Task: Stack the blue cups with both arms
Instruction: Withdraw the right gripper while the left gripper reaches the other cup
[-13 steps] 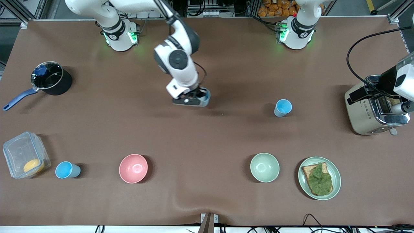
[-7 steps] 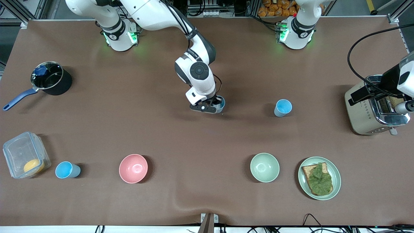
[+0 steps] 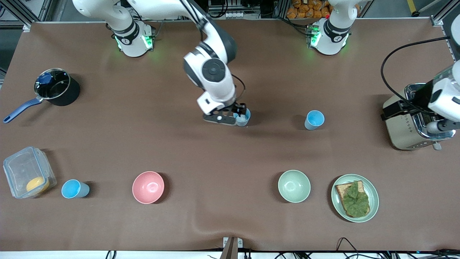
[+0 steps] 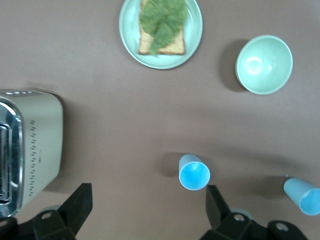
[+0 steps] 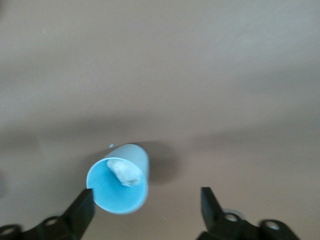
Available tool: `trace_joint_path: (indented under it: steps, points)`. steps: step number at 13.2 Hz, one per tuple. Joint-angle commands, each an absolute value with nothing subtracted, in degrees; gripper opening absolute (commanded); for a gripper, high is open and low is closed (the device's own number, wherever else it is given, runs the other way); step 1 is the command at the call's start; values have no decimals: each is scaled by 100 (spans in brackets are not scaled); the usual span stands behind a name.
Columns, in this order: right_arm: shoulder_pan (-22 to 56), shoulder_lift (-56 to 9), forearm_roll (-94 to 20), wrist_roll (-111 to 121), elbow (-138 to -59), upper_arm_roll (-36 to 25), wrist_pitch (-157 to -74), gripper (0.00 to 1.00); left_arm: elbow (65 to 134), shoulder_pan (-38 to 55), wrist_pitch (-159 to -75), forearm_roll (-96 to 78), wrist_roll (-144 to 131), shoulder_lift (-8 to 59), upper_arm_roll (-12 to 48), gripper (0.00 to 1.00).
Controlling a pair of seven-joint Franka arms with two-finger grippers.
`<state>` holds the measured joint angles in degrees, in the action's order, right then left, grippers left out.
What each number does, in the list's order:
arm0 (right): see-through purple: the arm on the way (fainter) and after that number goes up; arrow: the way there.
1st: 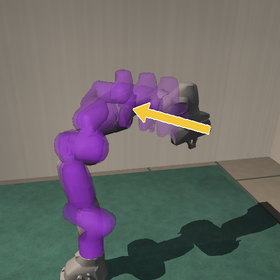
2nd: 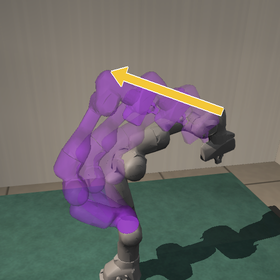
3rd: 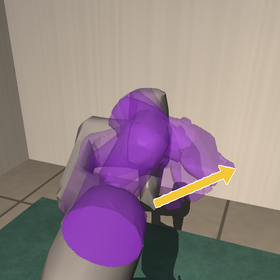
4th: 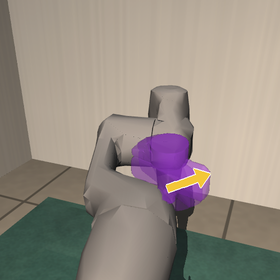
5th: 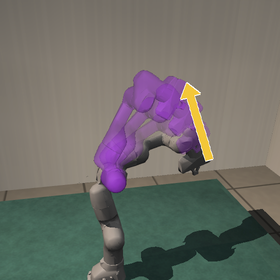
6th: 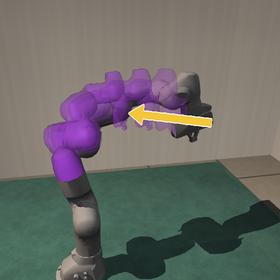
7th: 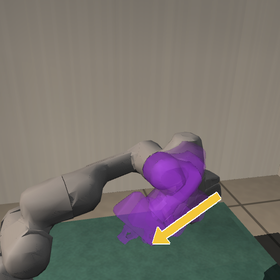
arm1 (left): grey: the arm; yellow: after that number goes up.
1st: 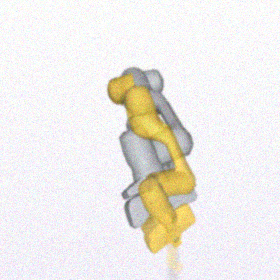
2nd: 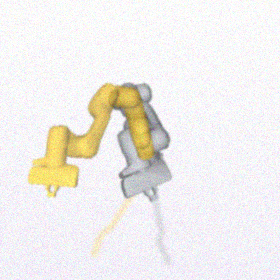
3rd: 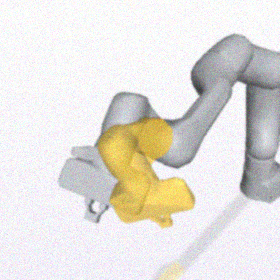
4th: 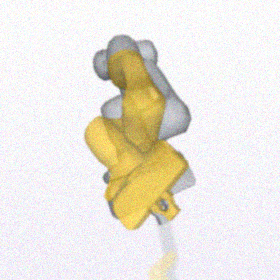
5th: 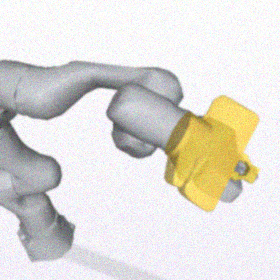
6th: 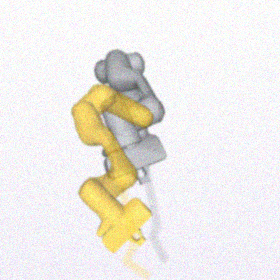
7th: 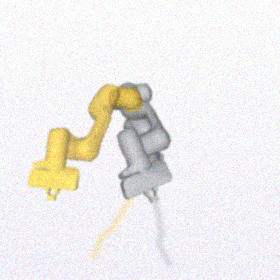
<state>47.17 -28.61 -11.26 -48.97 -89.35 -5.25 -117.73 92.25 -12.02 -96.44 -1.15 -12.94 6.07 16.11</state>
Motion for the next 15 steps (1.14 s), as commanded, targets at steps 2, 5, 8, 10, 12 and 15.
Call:
trace_joint_path:
  steps: [2, 5, 8, 10, 12, 15]
  points:
    - [3476, -2137, -1178, -3598, -9079, -483, -10689, 100, 9947, -704, -10219, 35, -1231, 519, 1582, 100]
    - [2210, -1925, -1152, -2185, -9088, -501, -10494, 100, 10773, -572, -11089, 35, -1248, 589, 1582, 100]
    - [1242, -1671, -574, -891, -9097, -510, -10206, 100, 11223, -186, -11705, 18, -1493, 878, 1582, 100]
    - [863, -1338, -369, -818, -9149, -492, -9933, 100, 11285, 16, -12004, -9, -1626, 1115, 1582, 100]
    - [512, -829, -343, -765, -9342, -370, -9765, 100, 11521, 210, -12443, -26, -1835, 1274, 1582, 100]
    - [1, -221, -211, 137, -9641, -264, -9791, 100, 12048, 465, -13190, -35, -2214, 1406, 1573, 100]
